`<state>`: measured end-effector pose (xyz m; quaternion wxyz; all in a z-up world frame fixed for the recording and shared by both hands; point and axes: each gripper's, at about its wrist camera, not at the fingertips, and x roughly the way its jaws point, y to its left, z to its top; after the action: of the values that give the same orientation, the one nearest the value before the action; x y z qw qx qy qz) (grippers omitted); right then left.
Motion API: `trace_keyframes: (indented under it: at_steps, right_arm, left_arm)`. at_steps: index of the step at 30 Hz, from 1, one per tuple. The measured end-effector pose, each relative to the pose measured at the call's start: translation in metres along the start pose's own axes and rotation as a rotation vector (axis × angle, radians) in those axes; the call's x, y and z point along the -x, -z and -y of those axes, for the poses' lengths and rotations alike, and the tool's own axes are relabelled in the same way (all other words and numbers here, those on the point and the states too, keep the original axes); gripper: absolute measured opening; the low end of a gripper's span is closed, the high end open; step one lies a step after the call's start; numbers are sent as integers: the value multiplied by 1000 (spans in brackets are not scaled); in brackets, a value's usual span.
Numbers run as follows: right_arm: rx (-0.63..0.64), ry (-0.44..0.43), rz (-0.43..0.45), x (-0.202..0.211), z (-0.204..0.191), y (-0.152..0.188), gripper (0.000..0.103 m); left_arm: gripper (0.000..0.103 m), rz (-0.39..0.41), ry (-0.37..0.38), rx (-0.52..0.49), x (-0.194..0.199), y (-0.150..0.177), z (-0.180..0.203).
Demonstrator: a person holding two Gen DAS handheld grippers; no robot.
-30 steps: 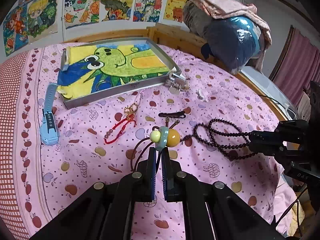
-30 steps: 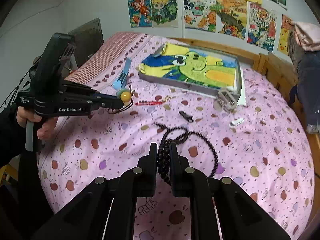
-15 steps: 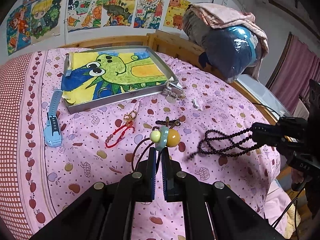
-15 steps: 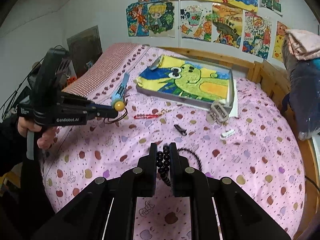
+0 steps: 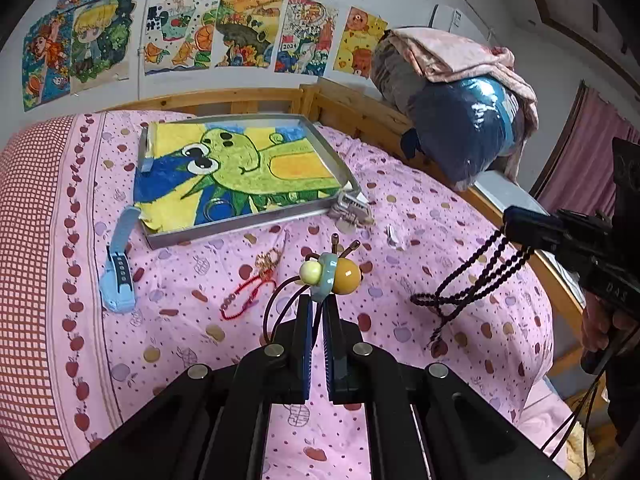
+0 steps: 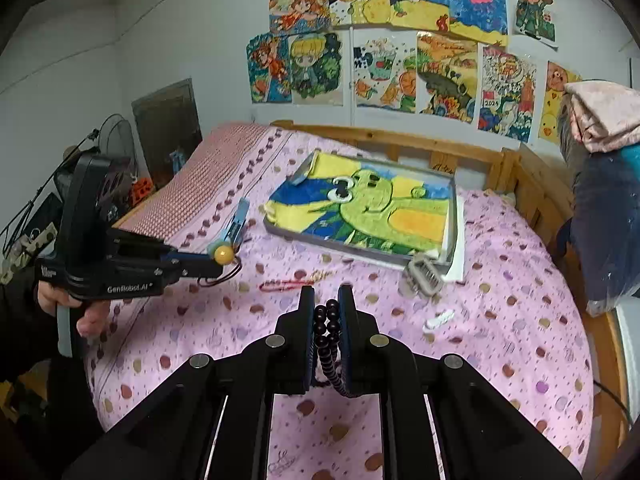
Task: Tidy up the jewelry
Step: 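Lift the hair tie with the left tool toward the tray while the right tool carries the necklace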
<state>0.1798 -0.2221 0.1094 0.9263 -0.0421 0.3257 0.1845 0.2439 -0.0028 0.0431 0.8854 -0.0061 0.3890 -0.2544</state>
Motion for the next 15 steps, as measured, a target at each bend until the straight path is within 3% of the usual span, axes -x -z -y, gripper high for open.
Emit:
trace_keyframes:
  at_steps: [15]
  right_arm:
    - [13, 0, 69, -23, 9, -75, 10]
  left_arm:
    - [5, 71, -33, 41, 6, -50, -23]
